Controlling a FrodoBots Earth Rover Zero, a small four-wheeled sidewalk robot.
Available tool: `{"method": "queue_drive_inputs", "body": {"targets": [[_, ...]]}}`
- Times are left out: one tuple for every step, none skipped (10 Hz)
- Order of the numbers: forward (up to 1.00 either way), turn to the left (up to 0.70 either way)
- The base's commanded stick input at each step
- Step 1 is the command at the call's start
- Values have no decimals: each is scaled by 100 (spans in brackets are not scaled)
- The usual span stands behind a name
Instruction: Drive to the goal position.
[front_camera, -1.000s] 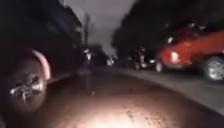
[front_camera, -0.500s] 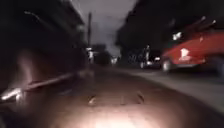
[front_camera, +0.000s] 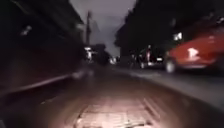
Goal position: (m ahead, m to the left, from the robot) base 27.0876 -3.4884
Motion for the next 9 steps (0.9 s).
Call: {"method": "queue_drive_inputs", "body": {"targets": [[100, 0], [94, 0], [84, 0], [73, 0], [70, 0], [70, 0], [70, 0], [70, 0], [70, 0]]}}
